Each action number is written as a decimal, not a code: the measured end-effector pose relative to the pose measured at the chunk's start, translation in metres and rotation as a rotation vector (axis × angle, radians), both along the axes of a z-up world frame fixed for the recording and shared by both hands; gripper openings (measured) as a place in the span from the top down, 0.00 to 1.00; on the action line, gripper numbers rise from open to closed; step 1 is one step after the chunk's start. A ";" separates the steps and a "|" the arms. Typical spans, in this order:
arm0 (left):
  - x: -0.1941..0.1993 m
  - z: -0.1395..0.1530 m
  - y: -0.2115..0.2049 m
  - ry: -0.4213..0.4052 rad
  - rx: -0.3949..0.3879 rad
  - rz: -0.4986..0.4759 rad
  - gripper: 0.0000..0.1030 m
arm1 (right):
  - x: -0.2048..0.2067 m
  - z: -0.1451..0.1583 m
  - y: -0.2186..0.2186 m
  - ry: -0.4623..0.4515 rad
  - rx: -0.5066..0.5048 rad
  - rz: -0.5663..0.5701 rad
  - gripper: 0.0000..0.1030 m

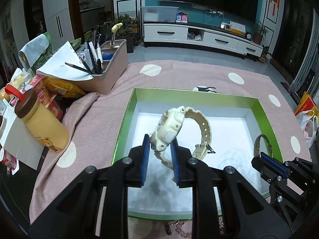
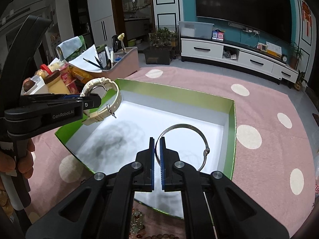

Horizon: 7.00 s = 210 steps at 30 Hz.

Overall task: Organize jewelry
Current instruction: 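Lift and carry the white watch and silver bangle over the green box with both tools, then open the left tool dropping the watch while the right tool releases the bangle into the box, then withdraw both tools from the box back toward the remaining jewelry, then grasp the small silver ring with the left tool while the right tool grasps the brown bead bracelet, then lift and carry the ring and brown bead bracelet over the green box with both tools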

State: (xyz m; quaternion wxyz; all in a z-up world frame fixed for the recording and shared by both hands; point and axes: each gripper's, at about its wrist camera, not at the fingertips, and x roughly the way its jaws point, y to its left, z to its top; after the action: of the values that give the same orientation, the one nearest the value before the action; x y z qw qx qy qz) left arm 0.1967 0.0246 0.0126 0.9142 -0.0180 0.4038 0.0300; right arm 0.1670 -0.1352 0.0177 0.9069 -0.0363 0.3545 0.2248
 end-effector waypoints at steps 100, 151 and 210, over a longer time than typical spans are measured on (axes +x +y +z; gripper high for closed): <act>-0.101 0.033 -0.004 -0.069 -0.047 -0.025 0.03 | -0.085 0.029 -0.058 -0.011 0.057 -0.214 0.11; -0.127 -0.063 0.021 0.080 -0.091 -0.009 0.16 | -0.121 -0.047 -0.099 0.189 0.073 -0.255 0.12; -0.125 -0.048 0.010 -0.008 -0.018 -0.073 0.95 | -0.125 -0.016 -0.047 -0.059 -0.099 -0.184 0.93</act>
State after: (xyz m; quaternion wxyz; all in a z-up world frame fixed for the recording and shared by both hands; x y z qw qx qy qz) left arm 0.0716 0.0348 -0.0353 0.9161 -0.0114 0.4006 -0.0071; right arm 0.0423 -0.1827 0.0019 0.9309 -0.0550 0.3400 0.1217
